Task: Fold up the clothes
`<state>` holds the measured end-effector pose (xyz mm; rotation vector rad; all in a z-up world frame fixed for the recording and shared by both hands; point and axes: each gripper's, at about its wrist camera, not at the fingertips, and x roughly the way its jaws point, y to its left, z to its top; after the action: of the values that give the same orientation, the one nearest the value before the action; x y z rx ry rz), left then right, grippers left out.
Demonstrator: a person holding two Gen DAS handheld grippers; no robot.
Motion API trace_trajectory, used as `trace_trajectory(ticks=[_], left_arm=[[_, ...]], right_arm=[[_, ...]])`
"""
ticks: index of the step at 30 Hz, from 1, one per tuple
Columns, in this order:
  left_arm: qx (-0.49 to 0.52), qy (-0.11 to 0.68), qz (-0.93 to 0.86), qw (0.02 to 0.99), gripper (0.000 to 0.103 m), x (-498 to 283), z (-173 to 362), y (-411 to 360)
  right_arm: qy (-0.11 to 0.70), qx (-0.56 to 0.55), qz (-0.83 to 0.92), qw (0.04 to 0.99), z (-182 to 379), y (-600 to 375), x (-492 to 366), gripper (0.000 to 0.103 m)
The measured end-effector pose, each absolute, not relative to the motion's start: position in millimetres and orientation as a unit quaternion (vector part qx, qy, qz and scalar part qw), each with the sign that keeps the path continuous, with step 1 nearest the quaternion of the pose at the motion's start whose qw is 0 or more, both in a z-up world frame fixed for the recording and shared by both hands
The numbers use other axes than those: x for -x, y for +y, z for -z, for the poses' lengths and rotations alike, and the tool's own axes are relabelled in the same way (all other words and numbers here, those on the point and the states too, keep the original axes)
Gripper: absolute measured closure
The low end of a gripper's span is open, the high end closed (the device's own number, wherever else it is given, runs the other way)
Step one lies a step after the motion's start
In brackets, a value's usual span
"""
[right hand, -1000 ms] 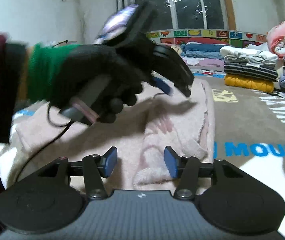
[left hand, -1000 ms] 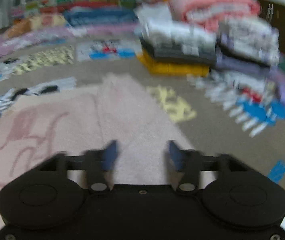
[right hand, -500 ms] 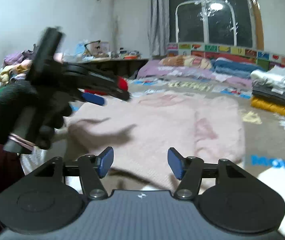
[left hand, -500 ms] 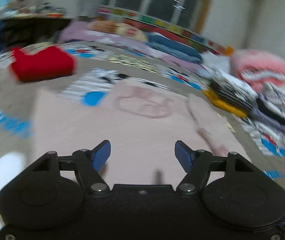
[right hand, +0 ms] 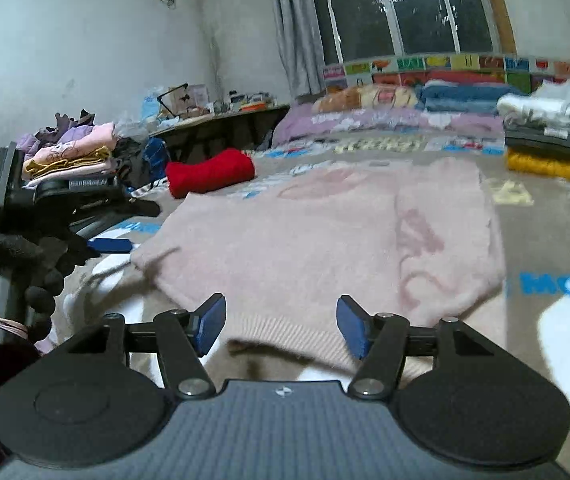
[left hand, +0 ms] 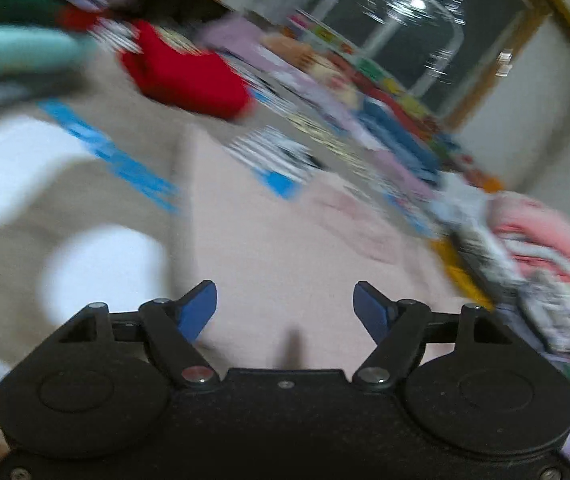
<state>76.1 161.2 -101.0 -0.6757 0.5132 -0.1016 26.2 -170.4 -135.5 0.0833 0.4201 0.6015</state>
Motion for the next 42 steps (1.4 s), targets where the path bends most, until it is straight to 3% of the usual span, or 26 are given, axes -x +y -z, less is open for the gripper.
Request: trace_trajectory(ticks=[5, 9, 17, 20, 22, 29, 34, 42], left_arm=[[0.310, 0.276, 0.156, 0.896, 0.037, -161, 81, 98], [0.308, 0.322, 0.196, 0.874, 0.051, -247, 80, 55], [0.289, 0.382, 0.178, 0.860, 0.059, -343, 107, 10], [0.277, 0.387, 0.176, 0.862, 0.076, -352, 112, 3], [0.274, 0.372, 0.177, 0.869, 0.095, -345, 107, 5], [0.264, 0.324, 0.176, 0.891, 0.097, -323, 90, 12], [0.220, 0.380, 0.138, 0.888, 0.090, -344, 121, 8], [0.224, 0.342, 0.144, 0.901, 0.097, -330, 104, 11]], right_arm=[[0.167, 0.012, -0.271, 0.948, 130, -173, -35, 0.039], [0.154, 0.043, -0.250, 0.955, 132, -176, -55, 0.039], [0.213, 0.005, -0.248, 0.945, 147, -188, -96, 0.038], [0.226, -0.006, -0.253, 0.941, 149, -189, -102, 0.037], [0.227, -0.015, -0.256, 0.939, 148, -190, -105, 0.036], [0.235, -0.050, -0.262, 0.935, 148, -197, -111, 0.036], [0.237, -0.051, -0.270, 0.932, 150, -194, -110, 0.032], [0.220, -0.074, -0.280, 0.931, 142, -199, -107, 0.032]])
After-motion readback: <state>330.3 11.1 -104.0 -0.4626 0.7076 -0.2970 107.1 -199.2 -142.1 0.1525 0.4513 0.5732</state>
